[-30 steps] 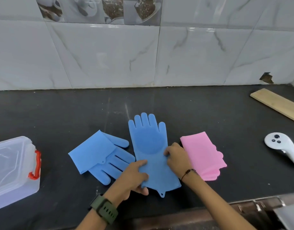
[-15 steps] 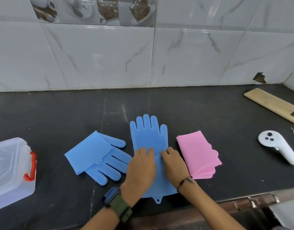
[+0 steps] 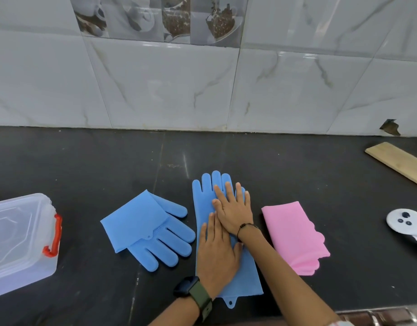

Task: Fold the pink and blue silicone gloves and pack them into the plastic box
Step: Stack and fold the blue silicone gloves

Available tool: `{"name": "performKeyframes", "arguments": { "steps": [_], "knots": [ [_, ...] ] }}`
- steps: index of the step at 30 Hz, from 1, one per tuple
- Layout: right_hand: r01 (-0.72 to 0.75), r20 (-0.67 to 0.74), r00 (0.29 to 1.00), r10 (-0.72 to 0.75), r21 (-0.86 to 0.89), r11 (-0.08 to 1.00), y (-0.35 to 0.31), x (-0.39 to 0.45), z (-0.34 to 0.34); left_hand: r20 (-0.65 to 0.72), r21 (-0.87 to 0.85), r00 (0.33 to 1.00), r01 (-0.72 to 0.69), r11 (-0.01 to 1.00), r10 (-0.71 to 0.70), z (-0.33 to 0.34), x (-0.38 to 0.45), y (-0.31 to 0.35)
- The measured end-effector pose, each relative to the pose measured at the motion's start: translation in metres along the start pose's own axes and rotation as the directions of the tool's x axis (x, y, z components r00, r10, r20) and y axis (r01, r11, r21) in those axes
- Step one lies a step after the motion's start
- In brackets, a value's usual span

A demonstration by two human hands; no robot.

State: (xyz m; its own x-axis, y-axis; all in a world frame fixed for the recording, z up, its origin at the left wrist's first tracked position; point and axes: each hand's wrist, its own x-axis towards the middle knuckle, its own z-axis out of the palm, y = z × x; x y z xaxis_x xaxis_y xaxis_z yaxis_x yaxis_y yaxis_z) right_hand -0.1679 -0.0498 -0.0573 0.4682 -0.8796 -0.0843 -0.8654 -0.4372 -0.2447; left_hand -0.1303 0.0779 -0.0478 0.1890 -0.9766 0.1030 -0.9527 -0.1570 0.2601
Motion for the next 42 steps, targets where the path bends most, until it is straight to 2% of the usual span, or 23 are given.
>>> {"name": "performKeyframes", "arguments": {
  "steps": [5,9,12,15,16,18,21,23,26,29,31,33,35,38,40,42],
  "knots": [
    [0.013,-0.027,1.000,-0.014,-0.038,0.999,0.003,-0.002,0.006,-0.078,-0.019,0.997,0.014,1.000,-0.015,0.013,-0.002,-0.003],
    [0.002,0.025,1.000,0.000,-0.075,0.997,-0.001,-0.002,-0.003,0.061,-0.046,0.998,0.037,0.998,-0.034,0.002,0.002,-0.003],
    [0.078,-0.099,0.991,-0.091,-0.127,0.989,-0.015,-0.007,-0.017,0.112,-0.250,0.992,-0.029,0.968,0.059,-0.011,0.012,-0.021],
    [0.234,-0.220,0.955,-0.198,0.151,0.961,-0.045,-0.014,-0.026,-0.099,-0.255,0.994,-0.063,0.965,0.039,-0.037,0.012,-0.064],
    [0.253,-0.203,0.957,-0.207,0.236,0.938,-0.058,-0.013,-0.027,-0.166,-0.234,0.986,-0.019,0.972,-0.021,-0.047,0.010,-0.083],
    [0.246,-0.080,0.969,-0.233,0.264,0.933,-0.083,-0.007,-0.027,-0.157,-0.271,0.970,0.139,0.953,-0.186,-0.065,0.004,-0.117],
    [0.227,0.144,0.959,-0.245,0.126,0.966,-0.113,0.006,-0.020,-0.139,-0.330,0.923,0.299,0.895,-0.360,-0.079,-0.005,-0.157],
    [0.200,0.194,0.958,-0.210,0.069,0.977,-0.124,0.011,-0.015,-0.151,-0.355,0.901,0.335,0.872,-0.408,-0.084,-0.017,-0.167],
    [0.236,0.227,0.942,-0.249,0.084,0.968,-0.130,0.012,-0.022,-0.164,-0.346,0.913,0.301,0.889,-0.373,-0.088,-0.026,-0.172],
    [0.377,0.193,0.889,-0.415,0.206,0.903,-0.130,0.005,-0.044,-0.202,-0.258,0.969,0.085,0.962,-0.140,-0.107,-0.012,-0.168],
    [0.475,0.118,0.847,-0.518,0.269,0.838,-0.130,-0.003,-0.058,-0.141,-0.151,0.987,-0.101,0.983,0.080,-0.124,0.009,-0.162],
    [0.535,0.018,0.825,-0.565,0.296,0.791,-0.130,-0.009,-0.069,0.020,-0.150,0.982,-0.182,0.972,0.187,-0.142,0.031,-0.153],
    [0.549,-0.061,0.826,-0.561,0.316,0.773,-0.126,-0.014,-0.076,0.173,-0.186,0.962,-0.179,0.966,0.211,-0.159,0.047,-0.145],
    [0.524,-0.187,0.845,-0.500,0.468,0.711,-0.113,-0.023,-0.074,0.333,-0.115,0.919,-0.182,0.977,0.210,-0.170,0.058,-0.139],
    [0.480,-0.254,0.875,-0.412,0.570,0.667,-0.108,-0.031,-0.069,0.446,-0.027,0.876,-0.193,0.981,0.185,-0.167,0.057,-0.135],
    [0.398,-0.276,0.917,-0.287,0.658,0.639,-0.104,-0.039,-0.063,0.475,0.027,0.863,-0.208,0.978,0.170,-0.160,0.054,-0.133]
  ]
}}
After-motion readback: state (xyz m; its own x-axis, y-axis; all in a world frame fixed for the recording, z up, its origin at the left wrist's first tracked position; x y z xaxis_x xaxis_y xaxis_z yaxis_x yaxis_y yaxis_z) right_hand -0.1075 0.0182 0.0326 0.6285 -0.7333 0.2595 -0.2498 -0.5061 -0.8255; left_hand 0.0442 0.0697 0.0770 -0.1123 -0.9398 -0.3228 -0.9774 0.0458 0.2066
